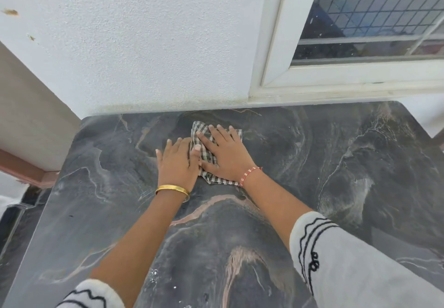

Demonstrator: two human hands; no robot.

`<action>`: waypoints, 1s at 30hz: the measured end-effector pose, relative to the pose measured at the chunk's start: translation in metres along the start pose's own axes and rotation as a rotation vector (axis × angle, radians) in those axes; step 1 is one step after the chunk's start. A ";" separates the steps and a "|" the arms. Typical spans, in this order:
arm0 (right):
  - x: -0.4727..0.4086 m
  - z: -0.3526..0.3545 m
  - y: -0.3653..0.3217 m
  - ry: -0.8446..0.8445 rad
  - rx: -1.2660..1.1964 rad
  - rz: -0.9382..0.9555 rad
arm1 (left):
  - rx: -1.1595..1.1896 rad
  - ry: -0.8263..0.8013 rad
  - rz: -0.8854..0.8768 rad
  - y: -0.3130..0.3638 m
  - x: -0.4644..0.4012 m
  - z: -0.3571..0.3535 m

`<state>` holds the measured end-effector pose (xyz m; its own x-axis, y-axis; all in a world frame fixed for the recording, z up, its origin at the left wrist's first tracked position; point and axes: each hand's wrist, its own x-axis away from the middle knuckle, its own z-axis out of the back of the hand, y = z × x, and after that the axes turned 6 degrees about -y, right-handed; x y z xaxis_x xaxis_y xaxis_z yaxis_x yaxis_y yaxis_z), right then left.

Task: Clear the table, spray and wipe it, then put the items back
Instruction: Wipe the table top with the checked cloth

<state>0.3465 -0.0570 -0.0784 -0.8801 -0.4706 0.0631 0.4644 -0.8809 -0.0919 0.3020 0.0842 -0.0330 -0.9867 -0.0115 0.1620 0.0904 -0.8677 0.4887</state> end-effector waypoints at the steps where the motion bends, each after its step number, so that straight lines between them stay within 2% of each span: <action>1: 0.010 0.001 0.007 0.002 -0.005 -0.025 | -0.005 -0.018 -0.005 0.005 0.003 -0.005; 10: 0.074 -0.007 0.016 0.036 -0.020 -0.349 | 0.070 -0.125 -0.121 0.036 0.030 -0.033; 16: 0.096 -0.015 -0.018 0.134 -0.015 -0.680 | 0.077 -0.142 -0.176 0.011 0.026 -0.023; 21: 0.093 -0.018 -0.060 0.127 -0.018 -0.914 | 0.083 -0.152 -0.224 -0.017 0.021 -0.006; 25: 0.075 -0.020 -0.104 0.119 -0.039 -0.971 | 0.054 -0.166 -0.275 -0.050 0.014 0.008; 30: 0.020 -0.018 -0.169 0.097 -0.055 -0.911 | 0.005 -0.118 -0.335 -0.089 -0.005 0.038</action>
<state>0.2490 0.0833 -0.0795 -0.9093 0.4131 0.0504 -0.4161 -0.9044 -0.0950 0.3039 0.1803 -0.0444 -0.9393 0.3312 0.0897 -0.2350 -0.8113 0.5353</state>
